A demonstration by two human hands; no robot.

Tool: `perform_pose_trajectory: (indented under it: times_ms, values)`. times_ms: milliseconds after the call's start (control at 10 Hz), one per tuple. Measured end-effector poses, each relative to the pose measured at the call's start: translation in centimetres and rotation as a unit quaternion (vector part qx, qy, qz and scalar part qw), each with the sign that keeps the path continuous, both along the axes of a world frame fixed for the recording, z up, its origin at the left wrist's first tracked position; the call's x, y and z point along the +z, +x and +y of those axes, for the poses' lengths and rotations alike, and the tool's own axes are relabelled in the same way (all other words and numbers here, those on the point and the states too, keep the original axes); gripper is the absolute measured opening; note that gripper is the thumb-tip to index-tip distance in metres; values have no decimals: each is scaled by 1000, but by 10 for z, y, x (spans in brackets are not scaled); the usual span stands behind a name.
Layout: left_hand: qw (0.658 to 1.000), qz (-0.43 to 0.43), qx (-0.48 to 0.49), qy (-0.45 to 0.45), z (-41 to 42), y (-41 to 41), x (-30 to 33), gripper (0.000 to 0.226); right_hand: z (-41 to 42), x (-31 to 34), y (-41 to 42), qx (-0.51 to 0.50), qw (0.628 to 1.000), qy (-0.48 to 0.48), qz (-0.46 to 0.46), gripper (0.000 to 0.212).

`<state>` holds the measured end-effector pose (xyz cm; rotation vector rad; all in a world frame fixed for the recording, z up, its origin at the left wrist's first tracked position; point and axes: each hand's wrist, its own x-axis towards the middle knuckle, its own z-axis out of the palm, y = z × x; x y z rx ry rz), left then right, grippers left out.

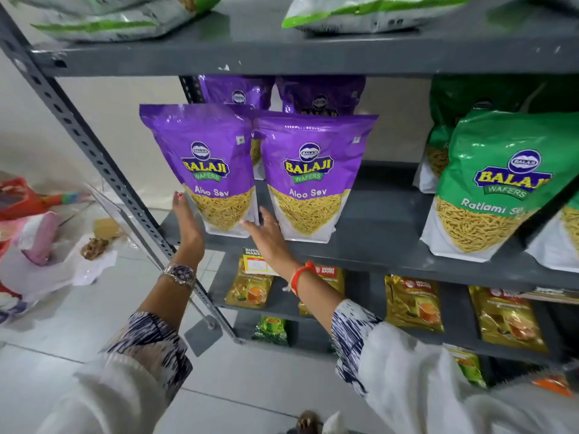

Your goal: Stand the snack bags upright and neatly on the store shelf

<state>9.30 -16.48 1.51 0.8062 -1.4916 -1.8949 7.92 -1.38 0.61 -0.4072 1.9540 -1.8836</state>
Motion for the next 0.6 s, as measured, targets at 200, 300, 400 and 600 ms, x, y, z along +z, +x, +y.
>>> perform_pose_trajectory:
  times_ms: [200,300,400,600]
  values:
    - [997,-12,-81,3,4,-2,12,56,-26,12,-25,-14,997,-18,-73,74]
    - [997,-19,-75,6,3,0,10,56,-32,15,-25,0,996,-39,-76,64]
    - [997,-19,-70,6,1,1,11,54,-32,15,-25,7,996,-45,-81,65]
    - [994,44,-33,-98,18,7,8,47,-8,12,-11,-21,999,-26,-35,70]
